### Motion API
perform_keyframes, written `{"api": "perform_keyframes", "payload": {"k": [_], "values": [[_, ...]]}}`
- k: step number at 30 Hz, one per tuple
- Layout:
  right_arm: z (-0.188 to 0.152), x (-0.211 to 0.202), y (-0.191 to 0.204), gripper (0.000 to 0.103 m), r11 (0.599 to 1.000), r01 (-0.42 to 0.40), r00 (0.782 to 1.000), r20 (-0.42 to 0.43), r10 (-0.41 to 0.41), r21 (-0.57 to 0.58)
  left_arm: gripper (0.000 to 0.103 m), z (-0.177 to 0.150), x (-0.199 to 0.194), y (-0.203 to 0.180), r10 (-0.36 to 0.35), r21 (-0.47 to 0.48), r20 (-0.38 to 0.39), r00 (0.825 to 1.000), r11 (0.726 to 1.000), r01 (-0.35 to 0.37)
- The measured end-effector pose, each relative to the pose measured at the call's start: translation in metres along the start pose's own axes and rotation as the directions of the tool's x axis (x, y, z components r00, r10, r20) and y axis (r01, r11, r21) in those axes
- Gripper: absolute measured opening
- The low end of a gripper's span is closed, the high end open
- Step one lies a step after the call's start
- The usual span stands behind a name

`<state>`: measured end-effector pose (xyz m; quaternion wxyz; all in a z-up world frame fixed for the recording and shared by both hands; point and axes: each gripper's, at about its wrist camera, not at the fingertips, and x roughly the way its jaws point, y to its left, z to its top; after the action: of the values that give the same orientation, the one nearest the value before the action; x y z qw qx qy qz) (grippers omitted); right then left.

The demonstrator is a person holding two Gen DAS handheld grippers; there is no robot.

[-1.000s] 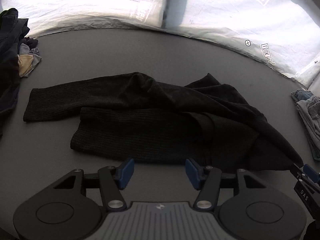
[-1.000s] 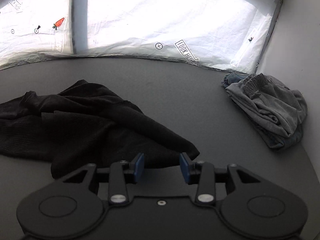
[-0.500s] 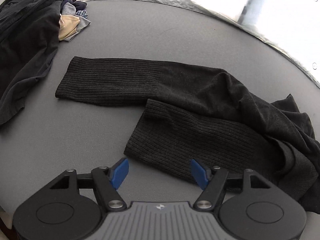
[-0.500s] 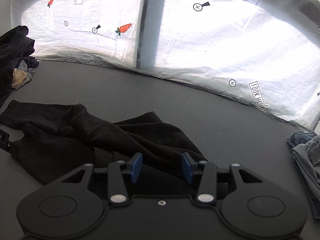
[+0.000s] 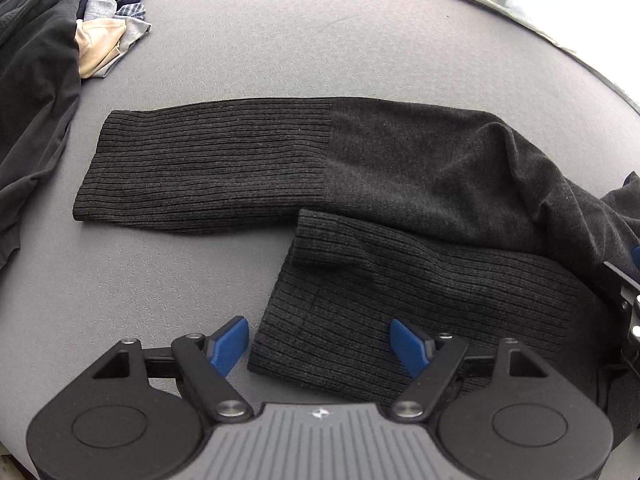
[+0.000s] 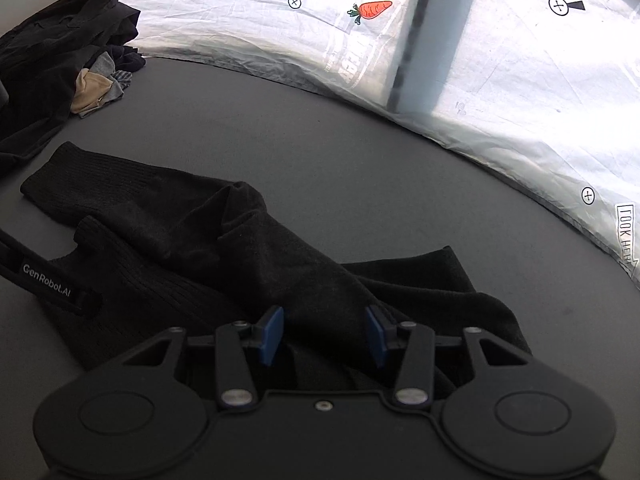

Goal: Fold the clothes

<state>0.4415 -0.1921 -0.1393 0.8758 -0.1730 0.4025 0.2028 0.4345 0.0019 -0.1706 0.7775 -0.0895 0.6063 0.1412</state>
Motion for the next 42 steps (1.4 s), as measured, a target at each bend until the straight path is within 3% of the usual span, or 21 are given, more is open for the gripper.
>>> {"api": "perform_keyframes", "payload": {"k": [4,7,8,10,13,15,29,34,42], "values": [[0.004,0.013,0.003,0.047,0.999,0.004,1.0,-0.019,-0.004,-0.032,0.091,0.0,0.005,0.003,-0.008,-0.033,-0.006,1.0,0.999,0.008],[0.004,0.013,-0.004,0.043,1.0,-0.017,1.0,-0.006,0.017,0.004,0.096,-0.001,0.006,0.001,0.002,-0.05,-0.006,1.0,0.999,-0.002],[0.004,0.012,-0.007,0.039,1.0,-0.024,1.0,0.005,0.024,0.018,0.1,-0.002,0.007,0.0,0.011,-0.052,-0.007,1.0,0.999,-0.011],[0.004,0.01,-0.013,0.02,0.999,-0.031,0.999,0.019,0.031,0.037,0.102,-0.003,0.007,-0.003,0.028,-0.057,-0.007,1.0,0.998,-0.029],[0.005,0.006,-0.021,0.007,0.997,-0.033,0.999,0.042,0.03,0.066,0.103,-0.006,0.008,-0.004,0.026,-0.067,-0.008,1.0,0.997,-0.026],[0.006,0.004,-0.026,0.005,0.995,-0.032,0.998,0.051,0.027,0.094,0.103,-0.008,0.007,-0.005,0.016,-0.068,-0.002,1.0,0.998,-0.017],[0.006,-0.008,-0.047,0.003,0.983,0.011,0.997,0.069,-0.025,0.185,0.103,-0.029,-0.006,-0.021,0.007,-0.055,0.053,0.999,0.998,-0.004],[0.008,-0.008,-0.039,0.022,0.982,-0.01,0.998,0.057,0.0,0.188,0.103,-0.033,-0.009,-0.025,0.006,-0.054,0.062,0.998,0.999,-0.002],[0.017,0.006,-0.03,0.027,0.973,-0.012,0.999,-0.033,0.02,0.23,0.103,-0.033,-0.007,-0.025,0.0,-0.051,0.06,0.998,0.999,0.003]]}}
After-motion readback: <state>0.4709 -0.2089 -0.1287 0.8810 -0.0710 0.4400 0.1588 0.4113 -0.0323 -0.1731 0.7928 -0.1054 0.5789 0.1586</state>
